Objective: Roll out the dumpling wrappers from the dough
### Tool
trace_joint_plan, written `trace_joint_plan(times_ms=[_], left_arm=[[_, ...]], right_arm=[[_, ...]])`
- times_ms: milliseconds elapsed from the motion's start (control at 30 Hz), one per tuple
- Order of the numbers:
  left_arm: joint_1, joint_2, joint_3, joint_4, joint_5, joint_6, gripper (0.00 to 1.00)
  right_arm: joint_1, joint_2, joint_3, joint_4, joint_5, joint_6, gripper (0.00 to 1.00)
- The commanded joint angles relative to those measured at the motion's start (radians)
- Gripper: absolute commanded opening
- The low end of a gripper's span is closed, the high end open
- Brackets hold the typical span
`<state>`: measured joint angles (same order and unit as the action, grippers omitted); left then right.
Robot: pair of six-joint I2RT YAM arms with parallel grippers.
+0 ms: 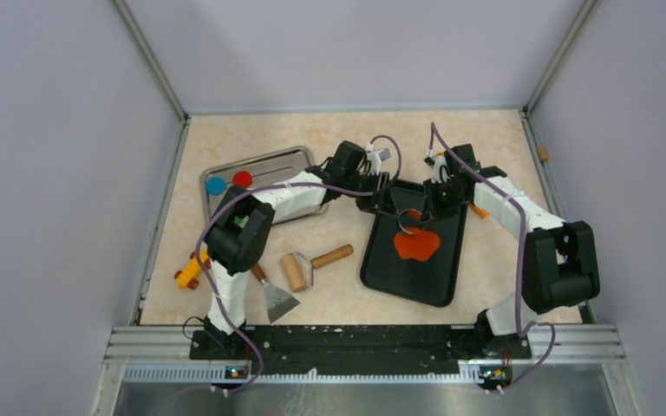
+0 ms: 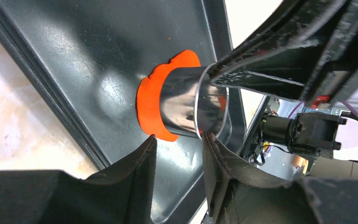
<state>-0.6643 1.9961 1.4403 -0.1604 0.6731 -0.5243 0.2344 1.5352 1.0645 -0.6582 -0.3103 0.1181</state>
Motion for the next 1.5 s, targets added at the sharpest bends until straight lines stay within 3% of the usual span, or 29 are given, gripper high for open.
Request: trace_joint_plan(times_ms=[0, 333, 833, 1467], left_arm=[[-0.013, 0.038, 0.052, 0.068, 0.048, -0.022, 0.43], [-0.021, 0.085, 0.065, 0.091, 0.075, -0.051, 0.41], [-0.043, 0.099, 0.006, 0.093, 0.081, -0.05, 0.24], [-0.069, 0.129, 0.001, 0.109, 0.093, -0.042, 0.2]], right_arm=[[0.025, -0.003, -0.003, 0.013, 0.018, 0.013, 0.0], [0.026, -0.004, -0.024, 0.002, 0.021, 0.006, 0.0], [0.025, -0.004, -0.065, 0.014, 0.014, 0.01, 0.0], [0.026, -0.005, -0.091, 0.016, 0.039, -0.006, 0.0]])
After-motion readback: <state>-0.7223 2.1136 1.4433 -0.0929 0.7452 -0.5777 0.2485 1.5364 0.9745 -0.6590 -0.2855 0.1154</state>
